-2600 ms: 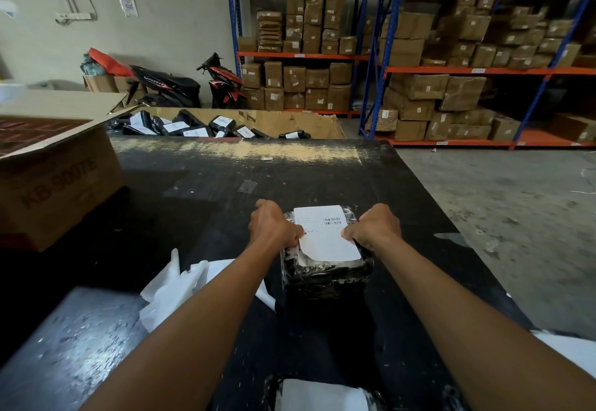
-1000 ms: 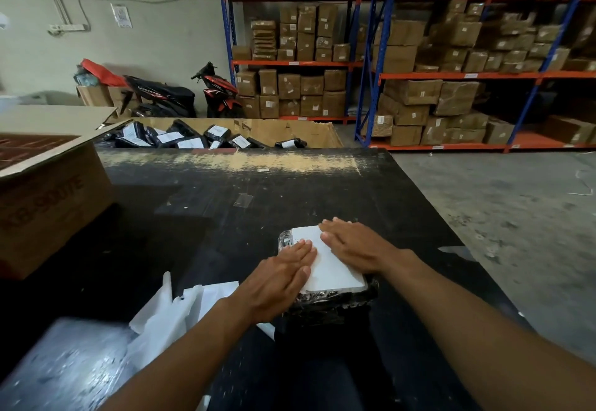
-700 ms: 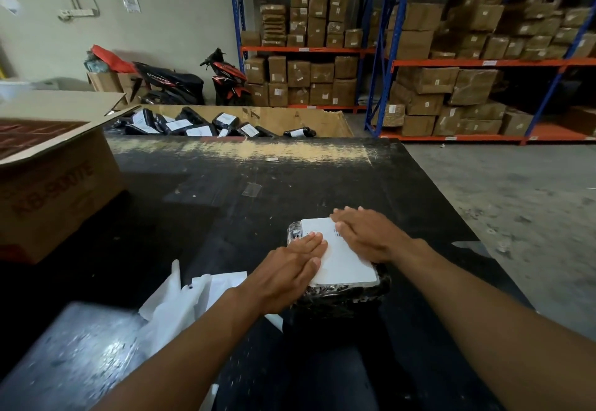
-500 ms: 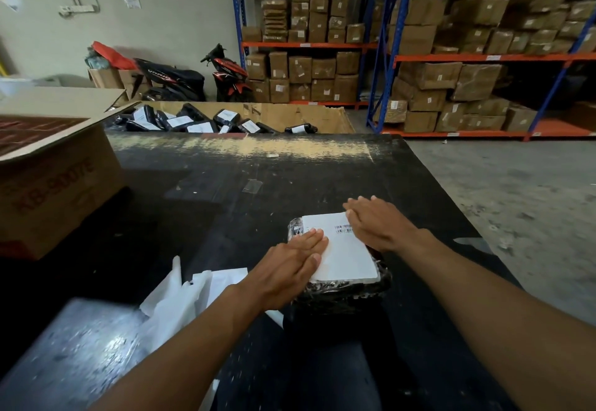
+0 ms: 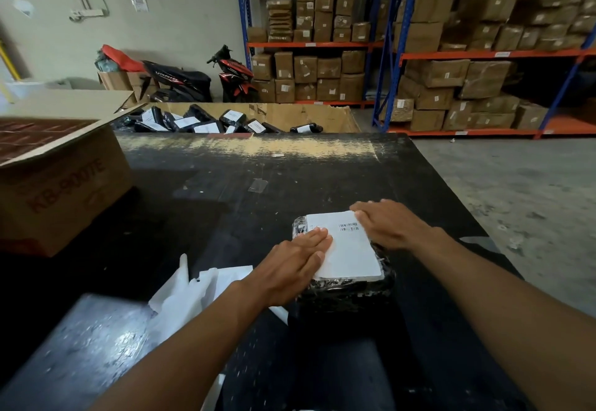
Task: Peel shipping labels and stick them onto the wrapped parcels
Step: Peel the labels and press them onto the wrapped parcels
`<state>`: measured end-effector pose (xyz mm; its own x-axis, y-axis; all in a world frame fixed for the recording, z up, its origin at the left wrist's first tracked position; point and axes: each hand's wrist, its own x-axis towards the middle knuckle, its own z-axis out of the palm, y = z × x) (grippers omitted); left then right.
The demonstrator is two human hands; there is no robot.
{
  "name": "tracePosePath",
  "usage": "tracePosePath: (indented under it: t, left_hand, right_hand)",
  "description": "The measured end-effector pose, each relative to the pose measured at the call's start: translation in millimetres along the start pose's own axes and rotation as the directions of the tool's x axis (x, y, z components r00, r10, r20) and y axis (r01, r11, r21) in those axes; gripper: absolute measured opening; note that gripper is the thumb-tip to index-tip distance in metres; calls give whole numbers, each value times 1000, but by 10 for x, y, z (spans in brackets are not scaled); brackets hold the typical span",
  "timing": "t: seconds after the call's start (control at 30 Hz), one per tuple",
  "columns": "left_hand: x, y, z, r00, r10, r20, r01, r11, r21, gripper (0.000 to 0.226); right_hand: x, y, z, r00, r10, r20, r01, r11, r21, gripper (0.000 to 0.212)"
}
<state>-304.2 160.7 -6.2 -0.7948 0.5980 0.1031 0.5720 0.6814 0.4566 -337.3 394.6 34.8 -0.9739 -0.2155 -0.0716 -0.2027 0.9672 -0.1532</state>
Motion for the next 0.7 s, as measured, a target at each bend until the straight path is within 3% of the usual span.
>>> tracePosePath:
  t: [0.1,0.27,0.37,0.43,0.57,0.7]
  left_hand:
    - [17,-5,18,1000,-6,-21,5,999,-35,58]
    - [13,-14,22,1000,-3,-4,3,1000,-11,58]
    - [3,-17,2,1000,5,-3,-5,1000,-3,49]
    - [6,1,1,1000,2,-27,-3,1000,-13,44]
    - [2,57,-19,1000,-6,-25,6,1000,7,44]
    - [-23,60,-60,1000,-3,5,3,999,35,45]
  right_hand:
    - [-68,145,-54,994,95,-57,-98,994,-52,39]
    - [-15,-149,39,998,-63,11,63,996,56,47]
    - [-176,54,-70,992,123,14,-124,992,8,39]
    - [-323,178,-133,987,161,12,-161,987,4,40]
    - [-391,-68,-146,999,-22,31,20,999,39,56]
    - [-453,-265,2,969,-158,191,166,986,-26,60]
